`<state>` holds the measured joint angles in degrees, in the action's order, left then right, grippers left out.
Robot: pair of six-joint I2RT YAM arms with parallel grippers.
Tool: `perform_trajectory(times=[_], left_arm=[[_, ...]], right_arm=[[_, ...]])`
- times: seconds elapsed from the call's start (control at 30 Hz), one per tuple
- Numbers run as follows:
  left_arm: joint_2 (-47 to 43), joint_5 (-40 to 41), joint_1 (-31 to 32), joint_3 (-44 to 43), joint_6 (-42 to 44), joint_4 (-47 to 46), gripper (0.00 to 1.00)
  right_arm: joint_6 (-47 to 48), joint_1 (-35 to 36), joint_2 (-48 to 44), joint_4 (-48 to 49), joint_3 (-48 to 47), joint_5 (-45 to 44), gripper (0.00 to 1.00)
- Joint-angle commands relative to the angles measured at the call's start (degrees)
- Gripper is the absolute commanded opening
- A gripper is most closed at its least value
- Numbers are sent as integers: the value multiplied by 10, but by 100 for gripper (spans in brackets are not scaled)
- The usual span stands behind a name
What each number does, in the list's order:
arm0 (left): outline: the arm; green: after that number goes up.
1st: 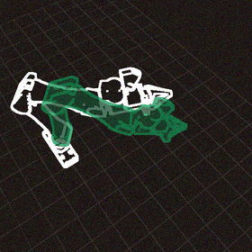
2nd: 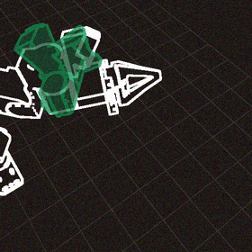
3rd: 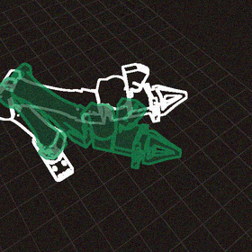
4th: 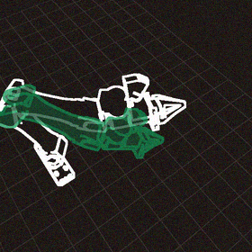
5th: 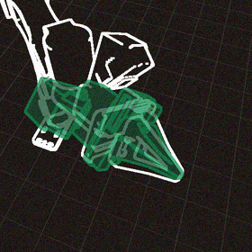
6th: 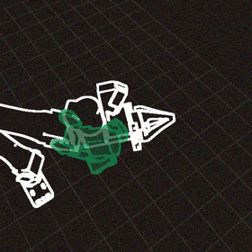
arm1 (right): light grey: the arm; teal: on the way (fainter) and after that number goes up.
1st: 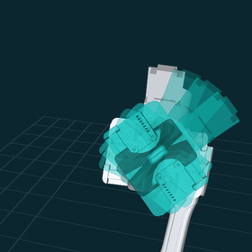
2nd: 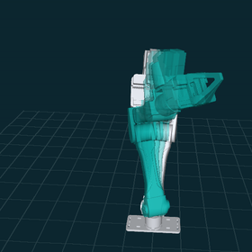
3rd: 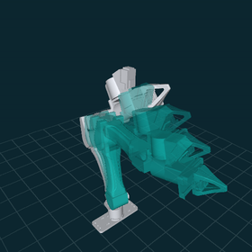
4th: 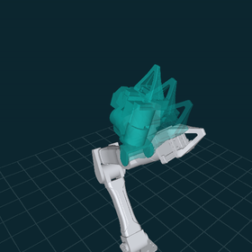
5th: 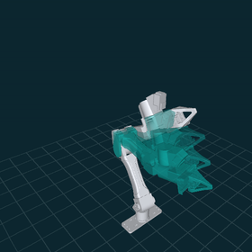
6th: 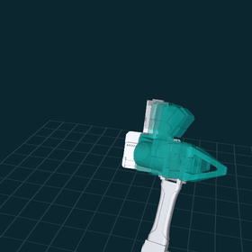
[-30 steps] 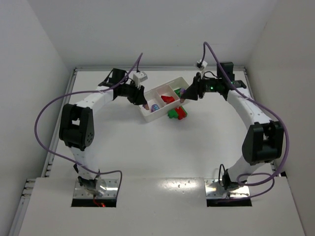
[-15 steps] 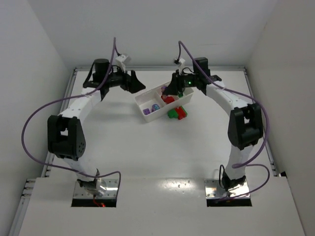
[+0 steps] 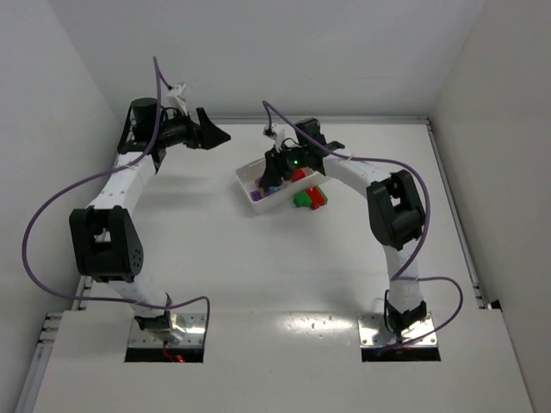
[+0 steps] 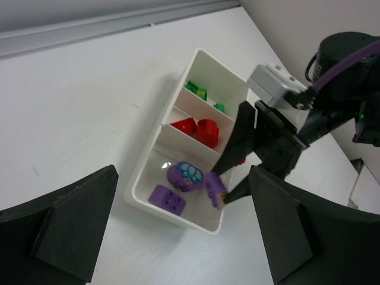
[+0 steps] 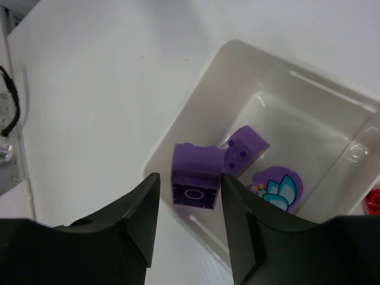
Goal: Sort the legos into containers by color
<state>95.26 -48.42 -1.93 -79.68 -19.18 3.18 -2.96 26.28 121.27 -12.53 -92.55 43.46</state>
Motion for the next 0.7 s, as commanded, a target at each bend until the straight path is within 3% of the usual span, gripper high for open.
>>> perform_trajectory(times=[0.0,0.1,0.23,0.37,0.47,0.6,0.67], left_arm=[[-39,-17,2,13,10,-7,100],[-53,-44,2,32,49,4,100],[-83,-55,21,58,129,41,100],[-113,-46,96,97,254,126,96],[-118,-6,175,115,355,211,73],[-126,25,258,141,371,206,50],[-112,50,297,146,366,198,45]], right_arm=[[20,-1,12,9,-44,-30,47],[25,4,17,8,-44,-38,63],[25,4,-9,23,-37,-49,70],[25,-8,-56,17,-32,-49,70],[48,-21,-124,-4,4,-104,69],[61,-46,-226,-22,56,-213,69],[53,-61,-275,-28,87,-318,69]])
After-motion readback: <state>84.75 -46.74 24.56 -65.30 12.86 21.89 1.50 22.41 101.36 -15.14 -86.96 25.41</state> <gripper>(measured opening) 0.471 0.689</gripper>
